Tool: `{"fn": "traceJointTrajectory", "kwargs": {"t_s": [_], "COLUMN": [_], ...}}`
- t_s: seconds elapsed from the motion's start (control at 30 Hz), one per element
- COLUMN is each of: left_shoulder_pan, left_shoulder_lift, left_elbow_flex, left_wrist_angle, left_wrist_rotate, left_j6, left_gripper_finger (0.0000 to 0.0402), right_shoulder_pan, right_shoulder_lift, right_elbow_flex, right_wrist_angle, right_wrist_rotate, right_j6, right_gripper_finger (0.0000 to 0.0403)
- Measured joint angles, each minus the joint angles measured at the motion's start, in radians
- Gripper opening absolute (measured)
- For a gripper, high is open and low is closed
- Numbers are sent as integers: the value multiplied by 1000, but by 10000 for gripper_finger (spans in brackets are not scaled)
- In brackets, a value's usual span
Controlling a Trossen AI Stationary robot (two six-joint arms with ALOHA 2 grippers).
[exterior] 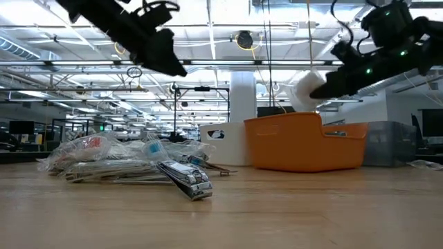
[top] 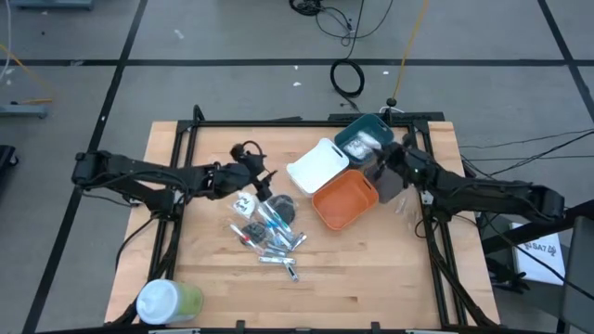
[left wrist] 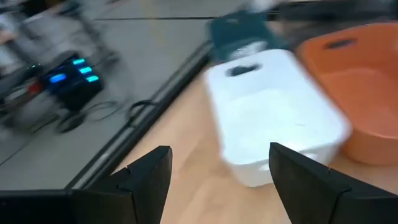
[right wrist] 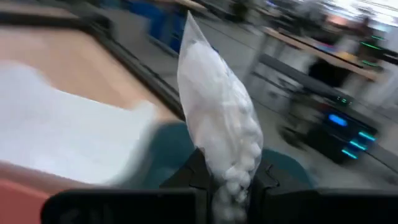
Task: Pick & Place Travel size toiletries
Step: Put the white cotton pack into the blue bin
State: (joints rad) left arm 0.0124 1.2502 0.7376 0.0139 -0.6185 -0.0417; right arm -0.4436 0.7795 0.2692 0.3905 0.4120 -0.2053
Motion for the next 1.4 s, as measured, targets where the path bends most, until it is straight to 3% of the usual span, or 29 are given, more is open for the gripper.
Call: {"fn": "traceJointTrajectory", "kwargs": {"t_s": [0.1, 0.2, 0.33, 0.47, 0.77, 1.2, 1.4], "left_shoulder_pan": [0, 0, 0, 0, 1, 1, 1], "left_shoulder_lift": [-1, 0, 0, 0, 0, 0, 0], "left_elbow_flex": [-31, -37, -36, -36, -36, -36, -36], "left_wrist_angle": [6, 1, 2, 1, -3, -3, -3], "left_wrist_rotate": [-73, -82, -69, -58, -56, -55, -54], "left_j6": [-46, -68, -73, -73, -72, -94, -98], "left_gripper_finger": [262, 262, 262, 262, 262, 262, 262], "right_shoulder_pan": [-61, -128, -219, -283, -331, -330, -330], "right_shoulder_lift": [55, 131, 248, 340, 403, 403, 403], "right_elbow_flex": [0, 0, 0, 0, 0, 0, 0], "right_wrist_angle": [14, 56, 151, 241, 289, 317, 317], "right_wrist_rotate": [29, 26, -74, -108, -153, -154, -187], "right_j6": [7, 15, 38, 54, 35, 87, 188], "right_gripper_finger": [30, 30, 26, 41, 82, 253, 306]}}
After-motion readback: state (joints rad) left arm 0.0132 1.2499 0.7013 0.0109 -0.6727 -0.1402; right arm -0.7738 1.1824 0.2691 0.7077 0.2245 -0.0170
